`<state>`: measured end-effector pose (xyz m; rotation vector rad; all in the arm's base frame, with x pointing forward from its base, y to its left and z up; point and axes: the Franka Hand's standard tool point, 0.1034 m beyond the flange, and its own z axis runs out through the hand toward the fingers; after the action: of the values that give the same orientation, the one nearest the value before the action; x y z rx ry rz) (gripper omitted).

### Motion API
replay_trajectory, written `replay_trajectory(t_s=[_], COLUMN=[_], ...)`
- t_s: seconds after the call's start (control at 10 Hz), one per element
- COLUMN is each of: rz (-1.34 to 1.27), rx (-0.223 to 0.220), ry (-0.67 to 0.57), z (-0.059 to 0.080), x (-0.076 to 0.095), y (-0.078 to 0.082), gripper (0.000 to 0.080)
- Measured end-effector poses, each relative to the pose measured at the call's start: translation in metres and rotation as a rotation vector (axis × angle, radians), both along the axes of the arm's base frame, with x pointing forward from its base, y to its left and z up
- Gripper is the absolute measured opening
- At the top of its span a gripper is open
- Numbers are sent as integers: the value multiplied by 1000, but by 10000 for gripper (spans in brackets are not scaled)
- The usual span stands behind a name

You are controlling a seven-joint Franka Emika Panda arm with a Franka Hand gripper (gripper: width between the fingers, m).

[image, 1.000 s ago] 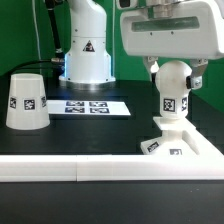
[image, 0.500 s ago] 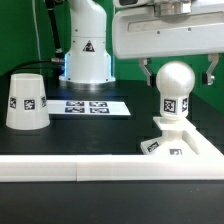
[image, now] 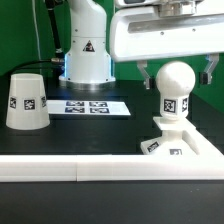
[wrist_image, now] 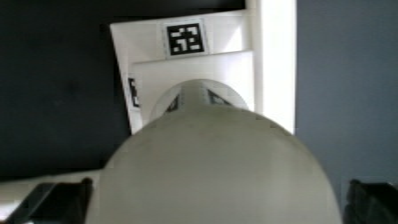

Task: Assemble lamp

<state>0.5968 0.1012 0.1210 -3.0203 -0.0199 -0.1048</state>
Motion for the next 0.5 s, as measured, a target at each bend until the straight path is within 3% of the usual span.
replay_trajectory(t_s=[0.5], rz=[486], rx=[-47], ry=[-29], z=[-3], x=[0], y=[-3], gripper=[699])
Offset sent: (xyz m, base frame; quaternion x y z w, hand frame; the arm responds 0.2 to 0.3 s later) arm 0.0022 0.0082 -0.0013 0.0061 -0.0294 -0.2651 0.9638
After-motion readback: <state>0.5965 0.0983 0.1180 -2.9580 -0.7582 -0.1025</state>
